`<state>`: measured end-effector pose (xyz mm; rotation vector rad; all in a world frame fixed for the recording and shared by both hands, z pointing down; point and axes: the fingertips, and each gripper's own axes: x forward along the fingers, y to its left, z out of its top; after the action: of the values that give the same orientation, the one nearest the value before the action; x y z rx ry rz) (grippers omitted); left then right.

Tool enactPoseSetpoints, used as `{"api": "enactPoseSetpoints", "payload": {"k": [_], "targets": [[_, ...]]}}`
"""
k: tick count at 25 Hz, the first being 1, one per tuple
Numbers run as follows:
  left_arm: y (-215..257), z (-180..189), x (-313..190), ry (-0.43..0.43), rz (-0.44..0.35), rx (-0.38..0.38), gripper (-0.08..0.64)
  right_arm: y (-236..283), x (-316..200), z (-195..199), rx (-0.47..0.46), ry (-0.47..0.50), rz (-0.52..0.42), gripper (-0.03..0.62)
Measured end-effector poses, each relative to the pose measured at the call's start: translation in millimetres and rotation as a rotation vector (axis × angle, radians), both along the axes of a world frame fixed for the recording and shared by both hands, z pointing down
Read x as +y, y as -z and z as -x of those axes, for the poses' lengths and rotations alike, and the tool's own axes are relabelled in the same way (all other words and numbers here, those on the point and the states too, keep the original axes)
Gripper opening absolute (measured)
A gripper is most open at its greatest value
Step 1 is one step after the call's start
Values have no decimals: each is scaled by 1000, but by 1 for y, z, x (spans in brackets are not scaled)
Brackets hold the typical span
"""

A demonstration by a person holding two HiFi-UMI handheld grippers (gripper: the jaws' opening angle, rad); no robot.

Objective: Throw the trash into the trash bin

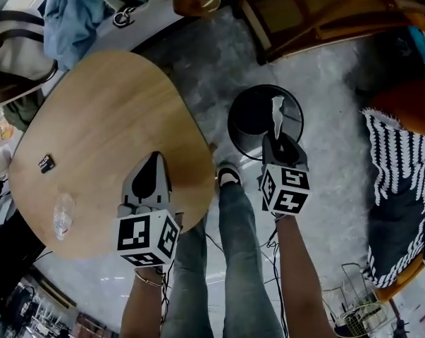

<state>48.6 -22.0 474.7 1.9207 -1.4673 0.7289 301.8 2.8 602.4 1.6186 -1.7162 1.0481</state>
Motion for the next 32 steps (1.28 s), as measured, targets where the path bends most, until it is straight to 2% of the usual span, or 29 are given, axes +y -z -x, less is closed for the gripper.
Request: {"api": "enactPoseSetpoints", "payload": {"k": [7,11,18,25,32], "targets": [[-3,-3,-4,3,-1,-7,12,-22,1,-8,-10,-17,38,168],[-1,-2,-6,16,-3,-8,12,-24,0,-10,-19,-22,45,254],[2,1,-3,41,-6,7,12,-8,-2,-12,-11,0,26,259],[23,20,5,92,-25,22,12,44,2,4,-3,91,-21,264],[62,67,26,177,-44,18,12,128,1,54,-4,265,-87,267]]}}
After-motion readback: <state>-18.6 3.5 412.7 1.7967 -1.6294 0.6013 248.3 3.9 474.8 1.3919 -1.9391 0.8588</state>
